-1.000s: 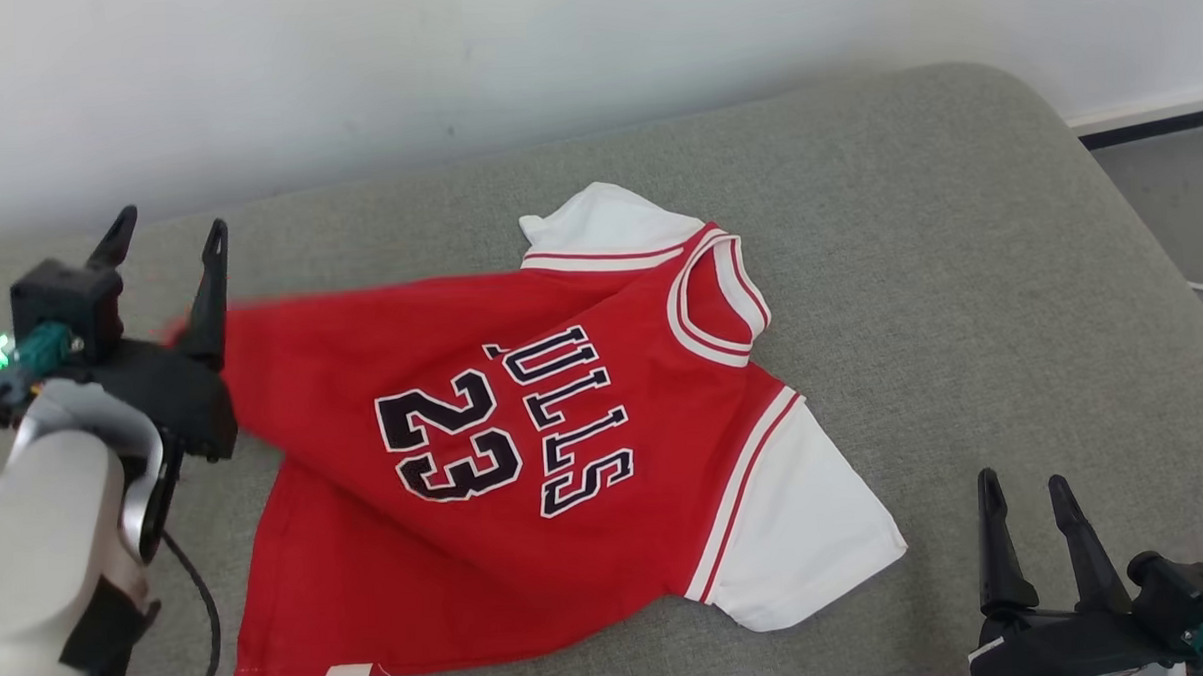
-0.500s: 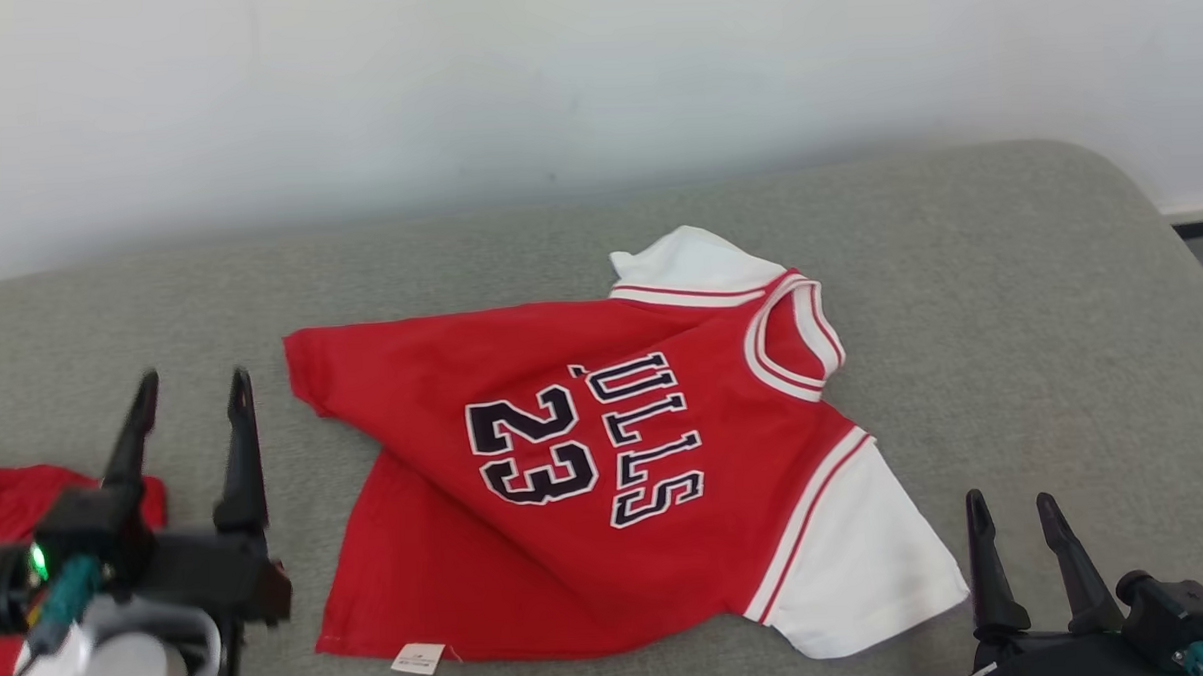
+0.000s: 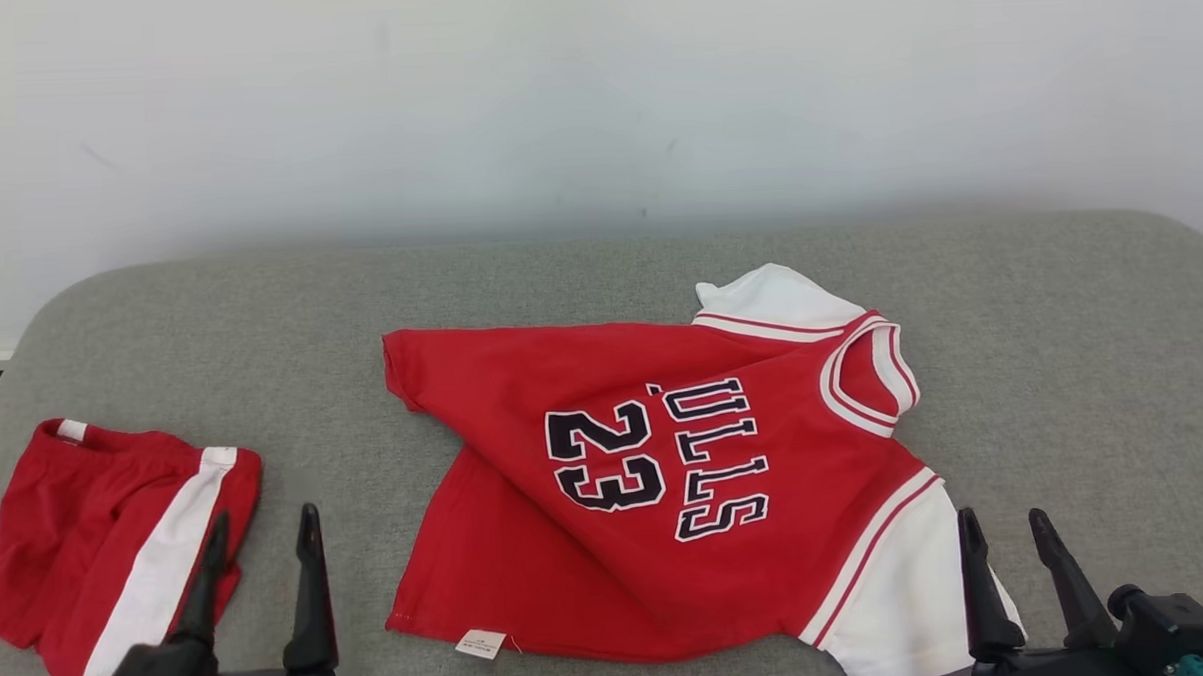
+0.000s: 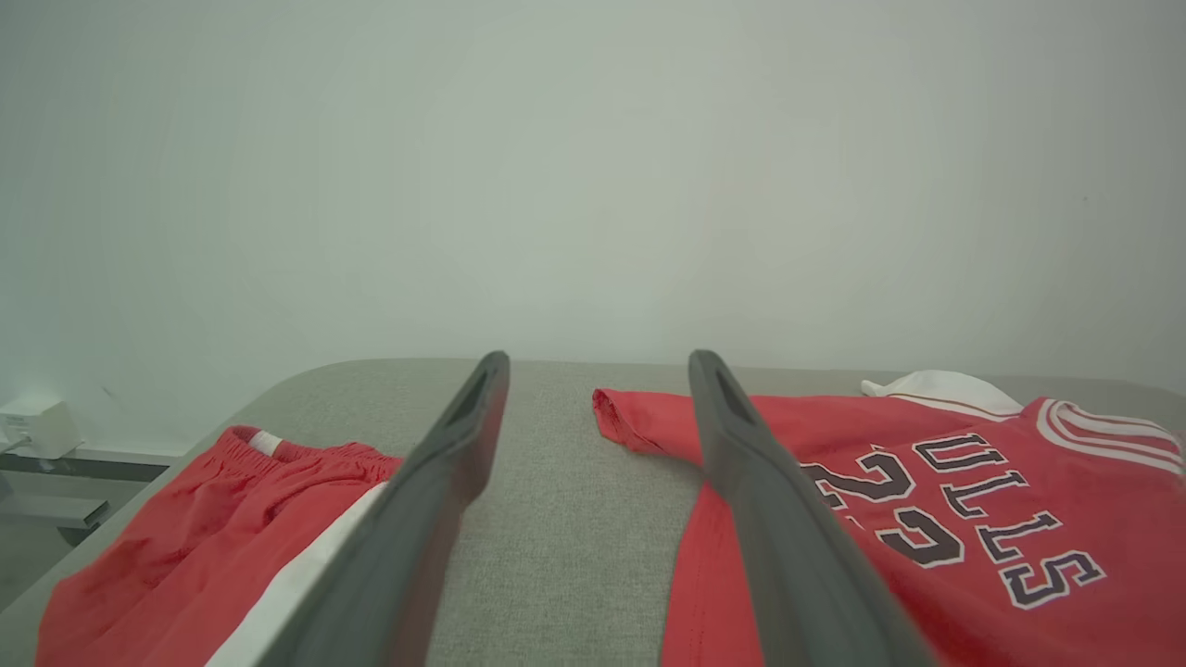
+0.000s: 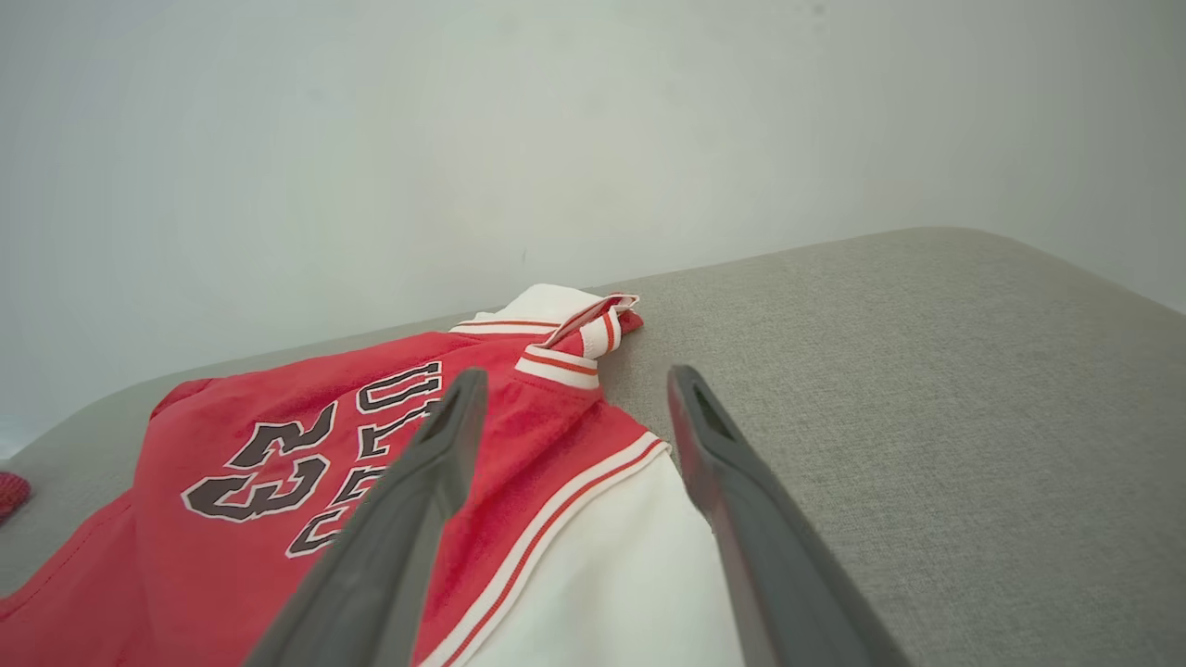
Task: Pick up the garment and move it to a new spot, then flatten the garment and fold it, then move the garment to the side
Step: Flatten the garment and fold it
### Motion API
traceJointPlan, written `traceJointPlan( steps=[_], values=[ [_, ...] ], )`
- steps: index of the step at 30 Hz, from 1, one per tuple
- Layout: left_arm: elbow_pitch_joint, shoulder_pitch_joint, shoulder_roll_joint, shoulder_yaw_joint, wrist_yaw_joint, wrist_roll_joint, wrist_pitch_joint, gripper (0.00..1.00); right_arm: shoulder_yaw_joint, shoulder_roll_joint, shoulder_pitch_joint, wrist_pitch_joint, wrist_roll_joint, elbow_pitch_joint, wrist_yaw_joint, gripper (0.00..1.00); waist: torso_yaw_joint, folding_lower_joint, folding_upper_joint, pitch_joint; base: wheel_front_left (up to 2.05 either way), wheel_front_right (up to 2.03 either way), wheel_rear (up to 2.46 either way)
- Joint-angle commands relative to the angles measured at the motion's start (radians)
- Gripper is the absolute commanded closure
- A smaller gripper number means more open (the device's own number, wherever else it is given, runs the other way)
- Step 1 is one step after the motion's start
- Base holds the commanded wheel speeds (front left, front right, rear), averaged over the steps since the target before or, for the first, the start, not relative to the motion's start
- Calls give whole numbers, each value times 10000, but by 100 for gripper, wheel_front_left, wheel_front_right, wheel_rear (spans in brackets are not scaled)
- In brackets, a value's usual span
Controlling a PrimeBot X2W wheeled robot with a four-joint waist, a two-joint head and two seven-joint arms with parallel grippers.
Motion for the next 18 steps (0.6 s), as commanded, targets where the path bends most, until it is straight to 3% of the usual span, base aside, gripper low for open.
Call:
traceJointPlan(
  steps=[1,9,18],
  values=[
    [-164,320,-132,83,-182,185,-31,0,123,-94,26,-4,-7,-12,-21,0,56,1,0,-72,0,0,0],
    [-417,1137,-634,763,-700,527,-31,0,502,-408,46,-4,62,36,-21,0,-30,1,0,-119,0,0,0],
    [-339,1700,-1254,1318,-904,940,-32,0,577,-430,270,-4,-64,-225,-21,0,-106,1,0,-127,0,0,0]
  ],
)
